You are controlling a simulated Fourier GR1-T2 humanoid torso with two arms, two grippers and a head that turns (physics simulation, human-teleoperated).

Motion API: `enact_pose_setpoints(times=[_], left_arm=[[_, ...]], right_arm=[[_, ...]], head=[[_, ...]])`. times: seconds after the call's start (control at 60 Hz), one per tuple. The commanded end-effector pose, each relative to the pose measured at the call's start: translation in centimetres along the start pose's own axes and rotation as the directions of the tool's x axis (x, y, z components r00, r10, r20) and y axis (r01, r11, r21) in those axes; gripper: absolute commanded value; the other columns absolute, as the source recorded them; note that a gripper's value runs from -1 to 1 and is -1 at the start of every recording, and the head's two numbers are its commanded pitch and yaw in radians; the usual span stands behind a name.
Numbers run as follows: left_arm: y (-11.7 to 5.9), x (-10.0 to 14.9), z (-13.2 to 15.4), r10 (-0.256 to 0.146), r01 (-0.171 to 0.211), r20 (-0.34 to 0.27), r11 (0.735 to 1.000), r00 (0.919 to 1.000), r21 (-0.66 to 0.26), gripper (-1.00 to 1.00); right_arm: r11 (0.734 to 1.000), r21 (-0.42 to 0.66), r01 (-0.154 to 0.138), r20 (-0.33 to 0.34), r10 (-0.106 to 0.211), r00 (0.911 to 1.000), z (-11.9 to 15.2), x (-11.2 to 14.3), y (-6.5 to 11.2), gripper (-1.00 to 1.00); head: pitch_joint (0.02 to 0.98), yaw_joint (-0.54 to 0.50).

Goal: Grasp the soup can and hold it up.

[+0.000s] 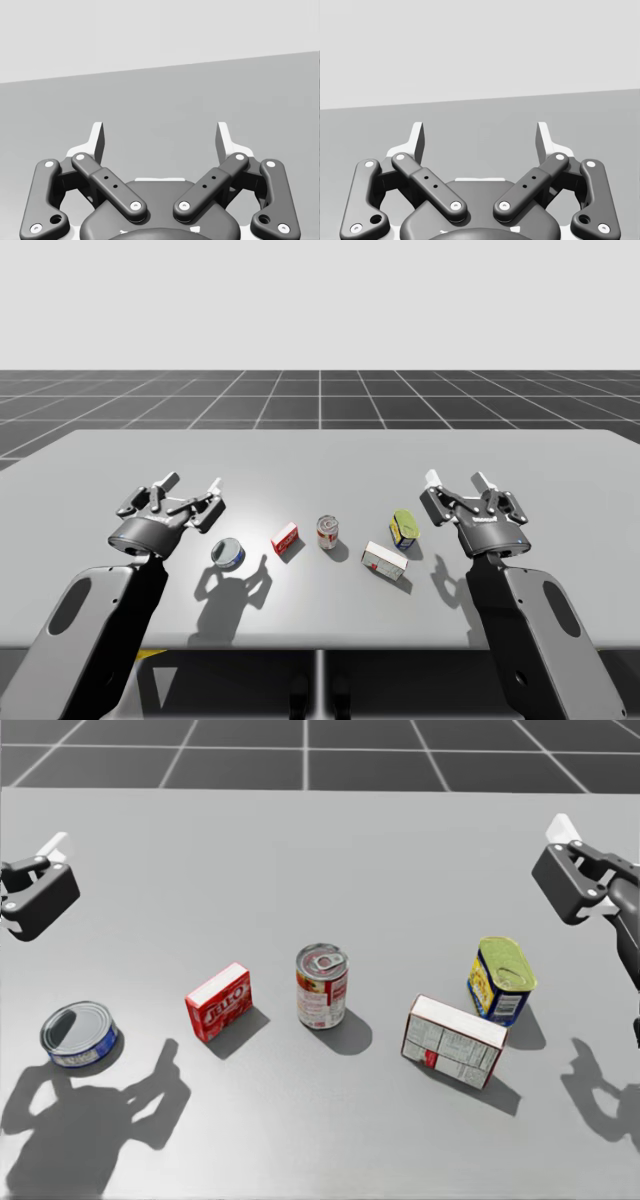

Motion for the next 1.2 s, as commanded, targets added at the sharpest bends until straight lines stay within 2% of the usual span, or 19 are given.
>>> enact_pose_setpoints(times=[0.017,0.15,0.2,0.25,0.417,0.433,0.483,0.55,0.617,0.733,0.833,0.983,1.2], left_arm=[[-0.2,0.0,0.0,-0.003,0.003,0.002,1.0,1.0,-0.011,-1.0],[-0.8,0.2,0.1,0.009,-0.009,0.013,1.0,0.9999,-0.028,-1.0],[-1.1,0.2,0.1,0.001,0.0,0.013,0.999,0.9999,-0.049,-1.0],[-1.4,0.0,0.1,0.028,-0.028,-0.006,0.997,0.9996,-0.068,-1.0],[-4.2,0.6,1.7,0.031,-0.04,-0.06,0.988,0.9977,-0.148,-1.0],[-4.9,0.6,2.1,0.029,-0.041,-0.074,0.985,0.9969,-0.17,-1.0],[-5.6,0.5,2.5,0.01,-0.026,-0.088,0.983,0.9961,-0.182,-1.0],[-7.2,0.0,3.6,0.027,-0.054,-0.123,0.973,0.9921,-0.224,-1.0],[-8.0,-0.4,4.3,0.027,-0.059,-0.135,0.968,0.9905,-0.244,-1.0],[-10.2,-1.5,5.8,0.035,-0.09,-0.181,0.949,0.9829,-0.302,-1.0],[-12.0,-2.3,6.6,0.041,-0.1,-0.185,0.941,0.9819,-0.324,-1.0],[-13.9,-3.5,7.1,0.051,-0.119,-0.21,0.937,0.9764,-0.328,-1.0],[-17.2,-6.5,6.5,0.062,-0.147,-0.275,0.943,0.9595,-0.298,-1.0]], right_arm=[[1.0,-0.004,-0.006,-0.002,0.006,1.0,0.0,0.0,-0.1,-1.0],[1.0,-0.009,-0.009,-0.002,0.008,1.0,-0.1,0.0,-0.1,-1.0],[1.0,-0.012,-0.014,-0.002,0.014,0.9999,-0.1,0.0,-0.2,-1.0],[1.0,-0.016,-0.024,-0.001,0.024,0.9997,-0.1,-0.1,-0.2,-1.0],[0.999,-0.026,-0.036,-0.009,0.036,0.9993,-0.3,-0.3,-0.3,-1.0],[0.999,-0.027,-0.038,-0.009,0.038,0.9993,-0.3,-0.3,-0.3,-1.0],[0.999,-0.028,-0.04,-0.009,0.04,0.9992,-0.3,-0.3,-0.3,-1.0],[0.999,-0.027,-0.039,-0.012,0.039,0.9992,-0.3,-0.4,-0.2,-1.0],[0.999,-0.027,-0.038,-0.013,0.037,0.9992,-0.3,-0.4,-0.2,-1.0],[0.999,-0.028,-0.041,-0.012,0.04,0.9991,-0.4,-0.4,-0.2,-1.0],[0.999,-0.026,-0.037,-0.011,0.037,0.9993,-0.4,-0.4,-0.2,-1.0],[0.999,-0.025,-0.032,-0.009,0.031,0.9995,-0.3,-0.4,-0.1,-1.0],[0.999,-0.023,-0.023,-0.008,0.023,0.9997,-0.3,-0.4,-0.1,-1.0]], head=[[0.815,-0.03],[0.817,-0.03],[0.814,-0.03],[0.81,-0.03],[0.805,-0.03],[0.804,-0.03],[0.804,-0.03],[0.804,-0.03],[0.804,-0.03],[0.809,-0.03],[0.81,-0.03],[0.812,-0.03],[0.811,-0.03]])
